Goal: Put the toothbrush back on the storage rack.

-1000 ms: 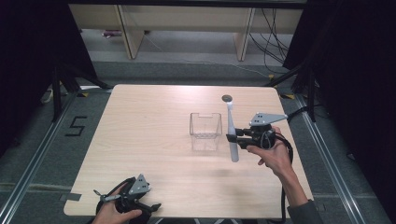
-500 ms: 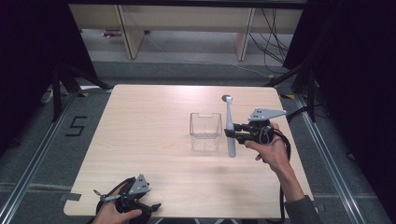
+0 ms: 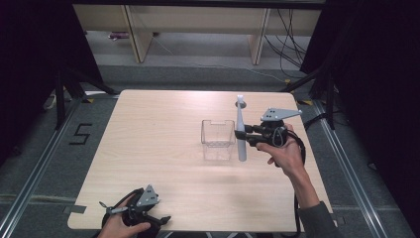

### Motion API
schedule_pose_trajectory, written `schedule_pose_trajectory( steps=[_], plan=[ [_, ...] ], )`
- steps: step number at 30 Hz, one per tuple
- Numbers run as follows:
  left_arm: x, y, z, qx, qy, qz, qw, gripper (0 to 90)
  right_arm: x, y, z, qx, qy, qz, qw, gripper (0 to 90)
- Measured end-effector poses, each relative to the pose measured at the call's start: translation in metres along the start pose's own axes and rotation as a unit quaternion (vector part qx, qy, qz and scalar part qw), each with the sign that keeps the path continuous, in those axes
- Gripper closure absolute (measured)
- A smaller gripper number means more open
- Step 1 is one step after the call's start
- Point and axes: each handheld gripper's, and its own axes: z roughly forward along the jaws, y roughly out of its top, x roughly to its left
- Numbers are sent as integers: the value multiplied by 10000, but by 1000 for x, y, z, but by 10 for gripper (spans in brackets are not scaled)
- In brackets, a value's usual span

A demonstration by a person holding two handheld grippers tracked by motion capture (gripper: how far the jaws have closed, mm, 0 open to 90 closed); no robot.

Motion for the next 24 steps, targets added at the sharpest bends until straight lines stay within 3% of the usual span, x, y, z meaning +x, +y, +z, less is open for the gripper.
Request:
schedule_pose_trajectory(
  steps=[1,2,10,11,21,24],
  plan=[
    [0,0,0,24,-4,28,10000,159,1,3,1,23,22,57,10000,668],
    [0,0,0,12,0,14,10000,159,-1,5,2,-23,-43,-103,9999,668],
    [0,0,-1,5,1,21,10000,159,2,15,9,-65,97,87,9999,668],
    [0,0,-1,6,1,24,10000,159,1,17,9,-43,87,-10,10000,668],
    [0,0,-1,17,-7,30,10000,159,3,29,20,-100,278,45,9996,668],
    [0,0,-1,20,-9,35,10000,159,3,32,22,-93,232,55,9997,668]
  ],
)
